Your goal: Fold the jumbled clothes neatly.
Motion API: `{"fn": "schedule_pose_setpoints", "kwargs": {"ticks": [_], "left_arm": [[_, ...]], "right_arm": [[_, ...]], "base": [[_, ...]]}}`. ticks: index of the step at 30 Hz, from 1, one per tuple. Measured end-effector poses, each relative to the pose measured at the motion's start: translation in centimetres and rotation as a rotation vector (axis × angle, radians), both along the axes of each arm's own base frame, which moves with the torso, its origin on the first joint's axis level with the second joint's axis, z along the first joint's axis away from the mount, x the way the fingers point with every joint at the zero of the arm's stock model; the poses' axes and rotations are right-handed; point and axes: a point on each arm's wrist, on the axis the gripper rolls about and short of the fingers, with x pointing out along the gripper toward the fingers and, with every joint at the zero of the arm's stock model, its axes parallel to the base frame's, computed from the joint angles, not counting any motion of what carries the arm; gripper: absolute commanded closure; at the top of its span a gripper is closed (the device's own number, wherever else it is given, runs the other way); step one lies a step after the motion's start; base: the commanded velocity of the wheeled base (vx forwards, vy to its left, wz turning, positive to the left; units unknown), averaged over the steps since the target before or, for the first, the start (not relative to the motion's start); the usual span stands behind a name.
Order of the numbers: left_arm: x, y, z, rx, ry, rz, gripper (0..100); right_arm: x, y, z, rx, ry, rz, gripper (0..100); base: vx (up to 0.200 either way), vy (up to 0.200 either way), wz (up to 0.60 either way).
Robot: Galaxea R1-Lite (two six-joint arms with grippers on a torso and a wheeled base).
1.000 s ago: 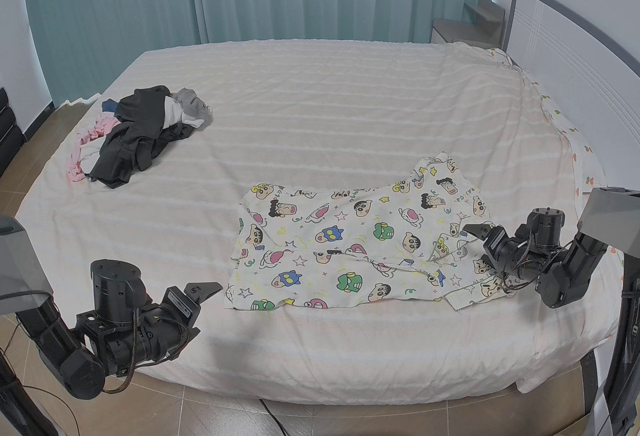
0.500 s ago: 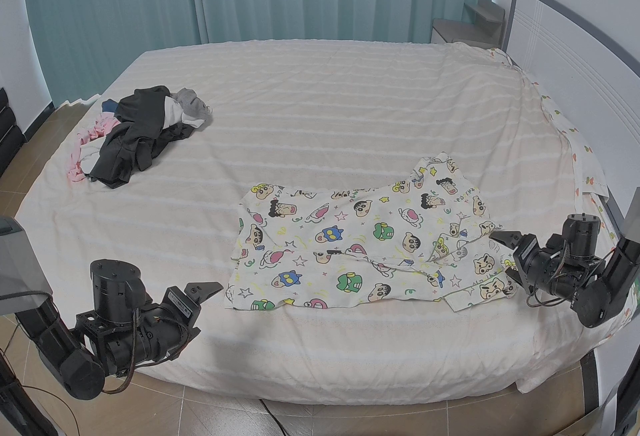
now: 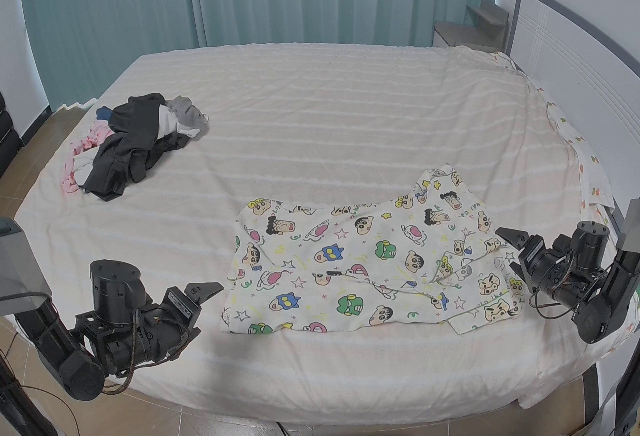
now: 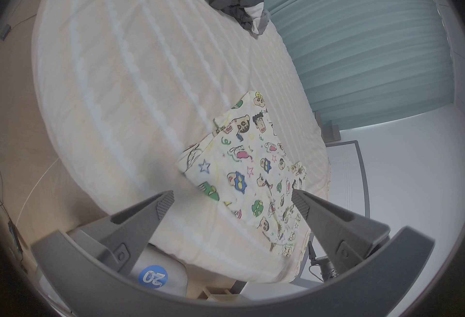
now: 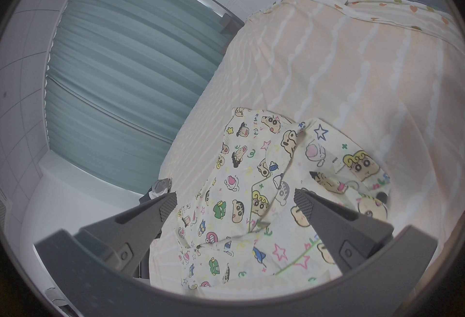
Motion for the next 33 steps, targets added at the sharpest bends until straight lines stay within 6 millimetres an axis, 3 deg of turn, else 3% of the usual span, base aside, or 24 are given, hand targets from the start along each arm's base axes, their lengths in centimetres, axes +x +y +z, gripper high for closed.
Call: {"fn": "schedule_pose_setpoints", "kwargs": {"ticks": [7,16,24,28,33], "left_arm": [[-0.1,0.0,0.0,0.001,0.002,-0.003,0],[-0.1,-0.5,0.8,-0.002,-0.086,-0.002,0],[-0.2,-1.1,1.8,0.203,-0.25,-0.091,0],[1.3,-0.9,2.0,0.37,-0.306,-0.146,0],[5.0,-0.4,2.2,0.495,-0.284,-0.153,0]], "right_arm": [[-0.2,0.0,-0.5,-0.009,0.02,0.004,0],[-0.5,0.2,-0.4,-0.025,0.019,0.015,0],[-1.3,0.9,0.1,-0.029,0.013,0.043,0],[-1.6,1.2,0.4,-0.029,0.007,0.056,0],[-2.1,1.5,0.7,-0.037,0.0,0.073,0]], "base": [[0.2,0.0,0.0],[0.0,0.0,0.0],[0.0,0.0,0.0],[0.0,0.0,0.0],[0.0,0.0,0.0]]}}
